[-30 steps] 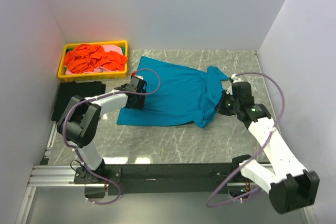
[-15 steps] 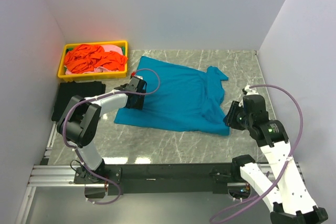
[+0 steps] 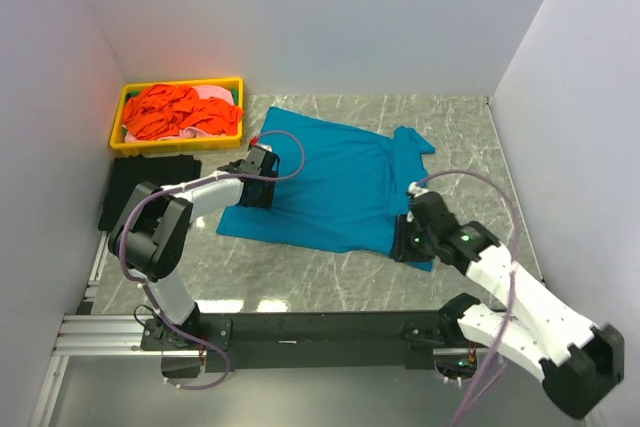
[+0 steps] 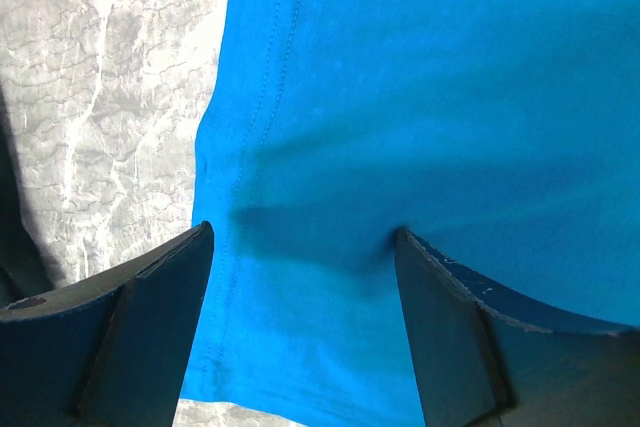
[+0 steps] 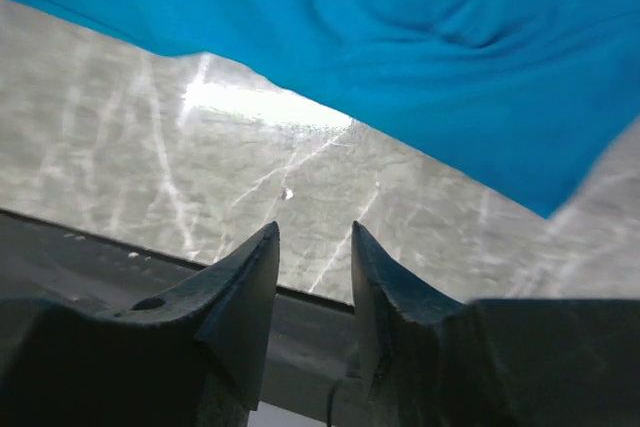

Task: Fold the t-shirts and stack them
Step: Flatten the tshirt out

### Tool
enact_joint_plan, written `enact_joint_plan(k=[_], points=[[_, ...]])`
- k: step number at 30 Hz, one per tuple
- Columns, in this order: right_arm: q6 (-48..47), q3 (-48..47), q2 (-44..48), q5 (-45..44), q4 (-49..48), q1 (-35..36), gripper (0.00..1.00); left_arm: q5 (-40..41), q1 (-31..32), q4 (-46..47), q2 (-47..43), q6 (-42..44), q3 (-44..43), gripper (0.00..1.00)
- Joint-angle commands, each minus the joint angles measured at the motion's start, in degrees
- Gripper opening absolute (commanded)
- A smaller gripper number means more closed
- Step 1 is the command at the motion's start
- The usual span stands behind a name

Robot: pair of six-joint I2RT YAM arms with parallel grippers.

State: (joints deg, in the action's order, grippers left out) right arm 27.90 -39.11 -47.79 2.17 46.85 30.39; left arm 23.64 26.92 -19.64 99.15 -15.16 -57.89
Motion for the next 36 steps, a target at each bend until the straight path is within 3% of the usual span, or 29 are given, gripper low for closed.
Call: enact_joint_plan(k=[1,8,17,26,33,36], points=[[4.09,3.33,-3.96,-1.91,-7.73,2.48,0.44,1.06,-0.37,-1.46,-2.29,1.01,-0.30,0.79],[4.10,4.66,-11.35,-7.18,-10.99,2.92,0.57,0.97,-0.37,1.26,-11.42,0.48,1.81,0.79],[4.70,2.11,-20.93,-13.42,-9.32,5.37,0.60,3.07,-0.37,4.43,-20.39,0.39,4.89,0.79],[6.64,-1.31,-28.93,-17.64,-8.09,6.08,0.64,3.61,-0.37,5.40,-23.30,0.65,5.33,0.78],[6.99,-3.51,-32.09,-19.75,-8.18,6.17,0.59,2.55,-0.37,5.22,-23.92,0.66,4.98,0.78],[6.64,-4.65,-34.03,-20.02,-8.00,6.17,0.45,2.29,-0.37,5.31,-24.09,0.74,4.98,0.78]])
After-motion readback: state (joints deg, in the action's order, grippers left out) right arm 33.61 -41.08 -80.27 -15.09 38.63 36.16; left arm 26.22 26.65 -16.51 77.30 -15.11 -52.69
